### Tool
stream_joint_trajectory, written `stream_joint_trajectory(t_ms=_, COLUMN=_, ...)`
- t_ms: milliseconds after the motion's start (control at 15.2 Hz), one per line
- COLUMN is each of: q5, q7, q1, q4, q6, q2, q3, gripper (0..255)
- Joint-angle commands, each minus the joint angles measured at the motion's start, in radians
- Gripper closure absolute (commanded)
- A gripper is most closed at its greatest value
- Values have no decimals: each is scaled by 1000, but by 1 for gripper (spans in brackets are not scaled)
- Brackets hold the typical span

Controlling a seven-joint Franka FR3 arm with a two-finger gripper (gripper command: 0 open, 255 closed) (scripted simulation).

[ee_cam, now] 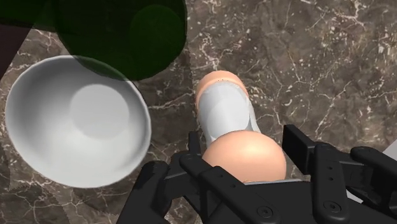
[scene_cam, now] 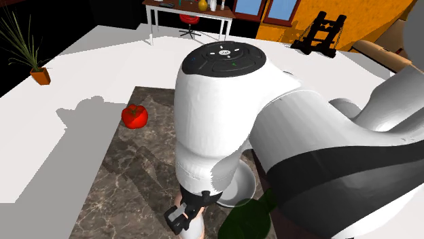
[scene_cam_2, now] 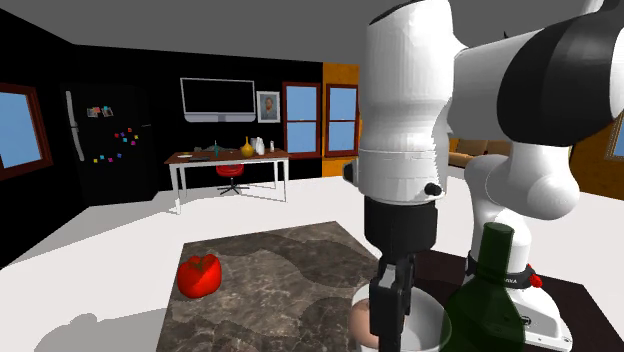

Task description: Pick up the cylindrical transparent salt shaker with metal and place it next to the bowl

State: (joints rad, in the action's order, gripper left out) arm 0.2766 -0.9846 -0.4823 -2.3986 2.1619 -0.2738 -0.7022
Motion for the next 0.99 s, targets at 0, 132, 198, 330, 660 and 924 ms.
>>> stream_joint_trajectory(t_ms=0, q5=-1, q7=0, q1=0, q4=-20, q6=29, q2=9, q3=-5, gripper=255)
stream_joint_trajectory(t_ms=132, q5=-7, q7=-6, q1=3, q4=-34, q6=61, q2=28, q3=-14, gripper=255)
stream_joint_trajectory(t_ms=198, q5=-11, q7=-9, q1=5, q4=-41, q6=76, q2=38, q3=-18, gripper=255)
stream_joint_trajectory(t_ms=330, q5=-19, q7=-15, q1=8, q4=-52, q6=103, q2=56, q3=-25, gripper=255)
stream_joint_trajectory(t_ms=660, q5=-19, q7=-15, q1=8, q4=-52, q6=103, q2=56, q3=-25, gripper=255)
stream_joint_trajectory(t_ms=924, q5=-19, q7=-15, q1=8, q4=-52, q6=103, q2=56, q3=-25, gripper=0)
